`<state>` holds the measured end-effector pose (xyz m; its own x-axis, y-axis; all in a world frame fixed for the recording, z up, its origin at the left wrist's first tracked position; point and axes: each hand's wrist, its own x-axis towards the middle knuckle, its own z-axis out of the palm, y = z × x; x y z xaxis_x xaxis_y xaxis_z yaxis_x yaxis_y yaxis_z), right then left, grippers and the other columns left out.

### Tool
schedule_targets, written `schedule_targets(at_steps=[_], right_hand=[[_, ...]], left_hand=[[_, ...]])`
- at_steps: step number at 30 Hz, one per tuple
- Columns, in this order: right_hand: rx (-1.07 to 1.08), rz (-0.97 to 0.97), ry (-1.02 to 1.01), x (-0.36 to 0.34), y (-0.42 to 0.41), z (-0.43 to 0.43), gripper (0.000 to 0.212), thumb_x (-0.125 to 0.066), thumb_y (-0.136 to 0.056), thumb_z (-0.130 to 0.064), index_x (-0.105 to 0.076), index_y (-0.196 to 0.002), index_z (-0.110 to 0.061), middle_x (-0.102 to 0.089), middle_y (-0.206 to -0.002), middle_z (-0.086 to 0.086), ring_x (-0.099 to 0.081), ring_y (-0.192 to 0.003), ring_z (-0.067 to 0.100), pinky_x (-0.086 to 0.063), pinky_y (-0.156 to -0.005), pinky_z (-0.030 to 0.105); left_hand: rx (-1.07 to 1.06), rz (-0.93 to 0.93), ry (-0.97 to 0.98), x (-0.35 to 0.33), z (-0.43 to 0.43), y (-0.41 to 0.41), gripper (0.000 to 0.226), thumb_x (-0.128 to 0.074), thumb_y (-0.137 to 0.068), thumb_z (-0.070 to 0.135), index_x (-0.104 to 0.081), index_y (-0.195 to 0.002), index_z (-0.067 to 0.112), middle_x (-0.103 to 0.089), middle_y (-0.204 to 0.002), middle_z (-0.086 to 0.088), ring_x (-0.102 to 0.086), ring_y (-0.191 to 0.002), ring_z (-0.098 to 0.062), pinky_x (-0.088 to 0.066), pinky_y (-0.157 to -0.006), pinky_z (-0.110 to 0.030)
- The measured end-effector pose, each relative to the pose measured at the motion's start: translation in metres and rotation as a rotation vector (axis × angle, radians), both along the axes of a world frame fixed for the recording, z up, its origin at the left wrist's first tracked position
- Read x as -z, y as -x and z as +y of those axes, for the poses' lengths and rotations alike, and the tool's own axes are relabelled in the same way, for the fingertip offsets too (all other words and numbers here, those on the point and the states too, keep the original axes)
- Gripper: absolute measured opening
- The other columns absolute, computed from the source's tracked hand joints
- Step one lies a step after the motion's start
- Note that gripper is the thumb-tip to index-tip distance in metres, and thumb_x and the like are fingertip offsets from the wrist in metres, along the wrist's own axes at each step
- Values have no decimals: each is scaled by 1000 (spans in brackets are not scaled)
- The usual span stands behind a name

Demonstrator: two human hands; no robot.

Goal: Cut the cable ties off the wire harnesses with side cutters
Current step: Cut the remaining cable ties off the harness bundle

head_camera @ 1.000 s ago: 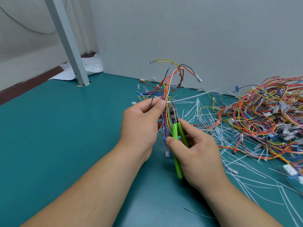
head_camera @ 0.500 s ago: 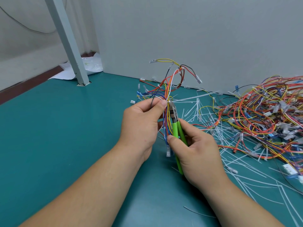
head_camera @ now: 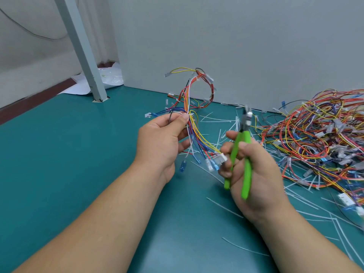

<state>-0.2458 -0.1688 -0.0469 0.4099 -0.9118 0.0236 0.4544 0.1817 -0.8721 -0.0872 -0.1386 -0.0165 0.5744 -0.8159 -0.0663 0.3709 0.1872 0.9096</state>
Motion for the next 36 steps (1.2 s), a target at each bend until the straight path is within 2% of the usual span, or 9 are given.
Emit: schedule_targets(at_steps=[2, 7, 12, 17, 22, 25, 28, 33, 36], right_hand=[[-84, -92, -19, 0, 4, -2, 31, -60, -77, -24, -66, -106, -15, -68, -96, 10, -50, -58, 14, -34, -51, 27], [-287, 74, 105, 5, 3, 6, 38, -69, -64, -27, -76, -101, -20, -68, -119, 10, -54, -72, 15, -34, -55, 30], [-298, 225, 117, 2, -5, 6, 46, -72, -61, -31, -79, -105, -19, -57, -101, 12, -45, -72, 14, -32, -54, 28], [-208, 141, 26, -9, 1, 0, 39, -70, -64, -27, -80, -100, -15, -68, -104, 14, -52, -72, 15, -33, -56, 30], [-186, -8, -66, -26, 14, -7, 31, -57, -75, -23, -74, -101, -16, -70, -94, 2, -55, -71, 11, -37, -52, 21], [-209, -122, -97, -30, 22, -9, 42, -72, -64, -20, -65, -105, -16, -65, -93, 0, -48, -73, 13, -28, -55, 25], [-259, -187, -100, -31, 29, -10, 60, -83, -51, -28, -64, -106, -16, -64, -95, 1, -48, -74, 14, -28, -56, 26], [-252, -144, -130, -34, 28, -6, 63, -84, -48, -31, -68, -106, -13, -65, -95, 3, -51, -72, 14, -30, -55, 26], [-225, -76, -169, -35, 28, -4, 50, -75, -55, -23, -75, -104, -10, -71, -98, 8, -61, -74, 16, -44, -63, 28]], left_hand=[[15, 11, -7, 0, 1, -2, 21, -70, -93, 12, -66, -74, 19, -73, -78, 2, -69, -67, -11, -55, -56, -23], [27, 32, 7, 0, 2, 1, 17, -71, -91, 3, -65, -78, 14, -73, -79, -6, -73, -72, -19, -57, -56, -28], [54, -118, 19, -1, 3, 6, 11, -70, -92, 2, -69, -83, 9, -71, -78, -7, -68, -65, -17, -58, -61, -28], [131, -206, -6, -11, 6, -2, 30, -53, -104, 38, -71, -95, 16, -80, -96, 2, -77, -89, -16, -63, -71, -29], [42, -293, 45, -11, 12, -11, 16, -69, -95, 30, -76, -85, 19, -79, -91, -1, -78, -82, -19, -55, -57, -23], [-122, -286, 31, -9, 10, -20, 24, -72, -91, 39, -74, -71, 26, -77, -81, 3, -73, -67, -13, -47, -47, -20], [-174, -299, -91, -3, 5, -22, 27, -63, -97, 42, -73, -77, 27, -72, -72, 10, -65, -60, -8, -41, -46, -21], [85, -74, -158, -3, 1, -5, 38, -52, -98, 59, -70, -99, 25, -77, -99, 2, -75, -87, -17, -52, -69, -32], [313, 86, -142, -11, 2, 4, 55, -50, -93, 66, -61, -118, 18, -77, -110, -7, -76, -99, -24, -56, -80, -37]])
